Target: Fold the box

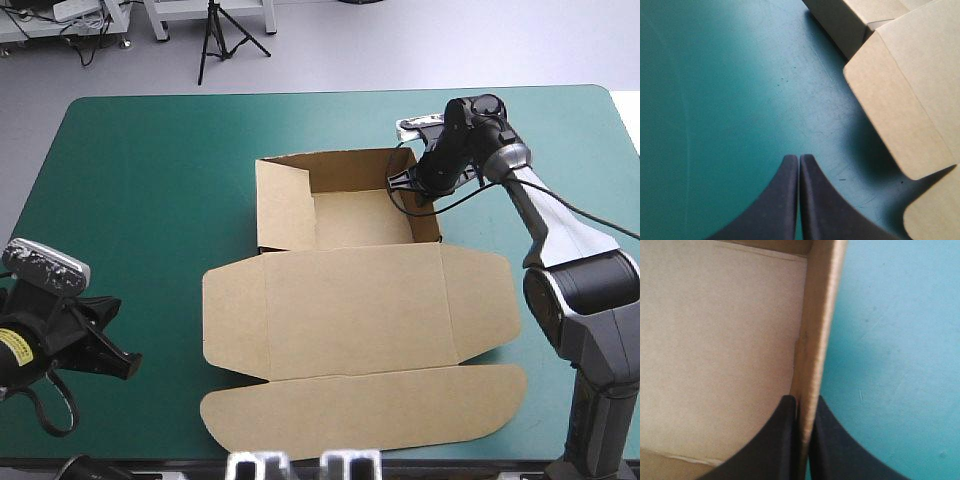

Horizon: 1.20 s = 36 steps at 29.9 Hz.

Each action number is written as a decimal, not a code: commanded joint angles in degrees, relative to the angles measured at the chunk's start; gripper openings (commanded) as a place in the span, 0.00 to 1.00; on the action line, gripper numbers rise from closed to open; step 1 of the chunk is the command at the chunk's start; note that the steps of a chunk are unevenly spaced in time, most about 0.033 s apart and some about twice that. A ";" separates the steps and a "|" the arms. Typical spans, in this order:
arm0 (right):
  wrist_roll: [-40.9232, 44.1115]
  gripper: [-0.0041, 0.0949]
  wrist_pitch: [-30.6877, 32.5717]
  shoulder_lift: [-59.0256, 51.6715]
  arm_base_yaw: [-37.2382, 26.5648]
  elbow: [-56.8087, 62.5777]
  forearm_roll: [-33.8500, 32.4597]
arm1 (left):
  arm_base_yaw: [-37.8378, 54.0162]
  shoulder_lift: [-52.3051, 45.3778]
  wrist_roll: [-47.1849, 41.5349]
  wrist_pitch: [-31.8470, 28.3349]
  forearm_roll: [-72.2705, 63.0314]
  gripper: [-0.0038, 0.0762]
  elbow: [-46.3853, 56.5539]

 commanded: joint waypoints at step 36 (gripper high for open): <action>-4.55 0.02 1.23 -2.55 -36.34 -7.36 -6.36 | -0.18 0.00 0.58 2.13 3.23 0.04 -1.17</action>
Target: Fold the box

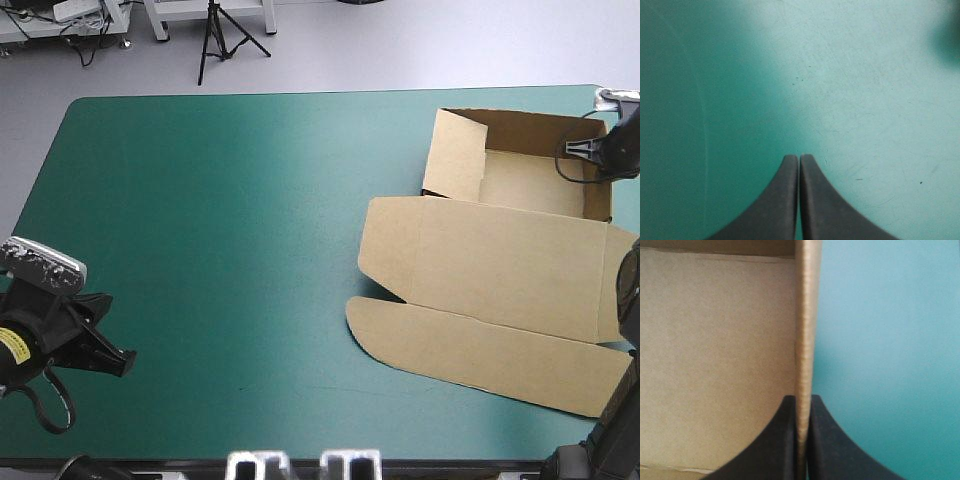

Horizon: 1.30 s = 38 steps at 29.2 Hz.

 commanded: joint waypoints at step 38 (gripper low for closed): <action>-1.60 0.76 0.56 -13.67 -10.12 -12.44 15.89 | -0.18 1.16 -0.25 -1.42 2.53 0.04 -1.17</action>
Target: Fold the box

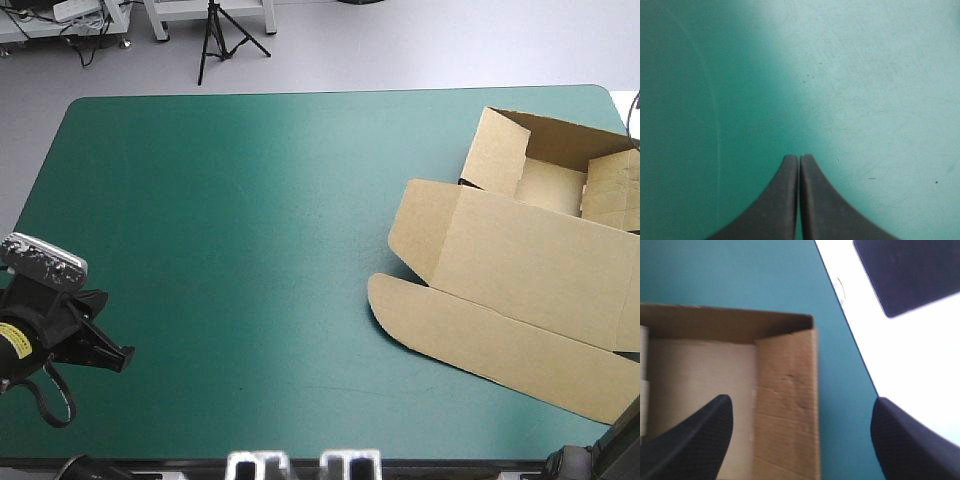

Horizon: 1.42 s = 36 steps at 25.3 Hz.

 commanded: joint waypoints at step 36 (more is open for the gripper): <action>-9.78 0.02 -4.83 -64.08 35.19 69.02 -0.06 | -0.18 5.48 -0.74 -2.02 -10.37 0.04 8.95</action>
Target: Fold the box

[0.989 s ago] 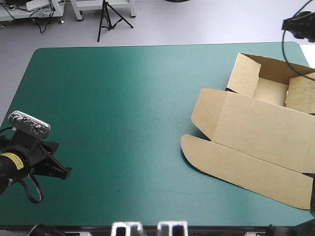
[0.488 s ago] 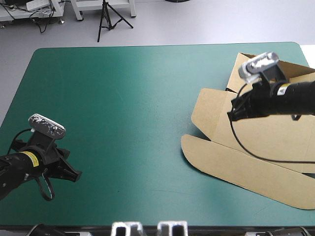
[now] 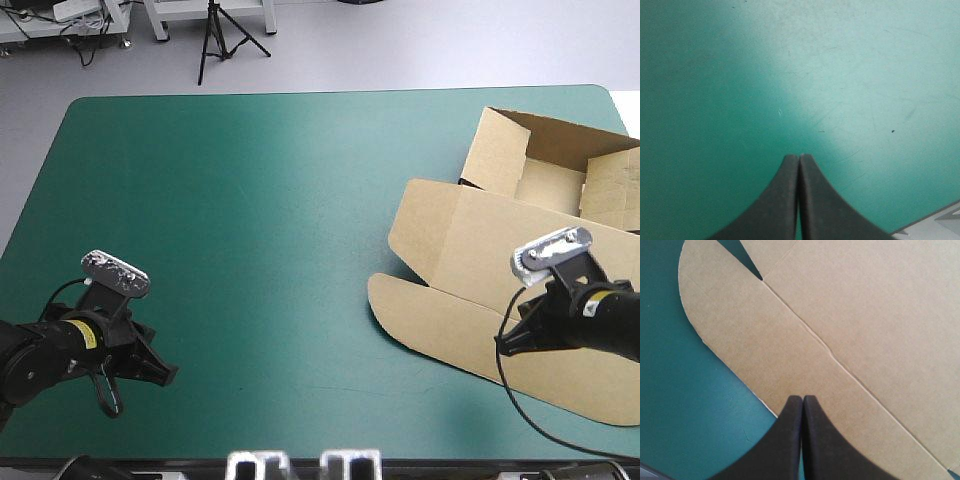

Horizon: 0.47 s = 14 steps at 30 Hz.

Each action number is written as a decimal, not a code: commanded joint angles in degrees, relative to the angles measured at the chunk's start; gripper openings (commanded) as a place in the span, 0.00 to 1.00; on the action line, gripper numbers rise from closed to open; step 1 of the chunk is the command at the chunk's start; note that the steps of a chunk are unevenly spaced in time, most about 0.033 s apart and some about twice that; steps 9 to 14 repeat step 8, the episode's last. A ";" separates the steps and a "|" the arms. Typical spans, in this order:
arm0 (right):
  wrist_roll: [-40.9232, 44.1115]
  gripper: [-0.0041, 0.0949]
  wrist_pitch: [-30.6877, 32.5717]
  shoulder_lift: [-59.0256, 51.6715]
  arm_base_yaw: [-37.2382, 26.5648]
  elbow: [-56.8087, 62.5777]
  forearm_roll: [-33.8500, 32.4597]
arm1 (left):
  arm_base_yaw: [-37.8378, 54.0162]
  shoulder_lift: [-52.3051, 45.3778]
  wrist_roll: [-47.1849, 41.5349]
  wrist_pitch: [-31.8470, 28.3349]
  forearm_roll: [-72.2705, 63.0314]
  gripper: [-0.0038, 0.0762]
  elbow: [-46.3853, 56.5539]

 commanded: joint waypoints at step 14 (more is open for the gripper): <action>0.22 0.02 -1.92 -5.20 0.00 4.82 -0.94 | -0.18 -0.12 -0.83 -1.73 -2.24 0.04 -1.19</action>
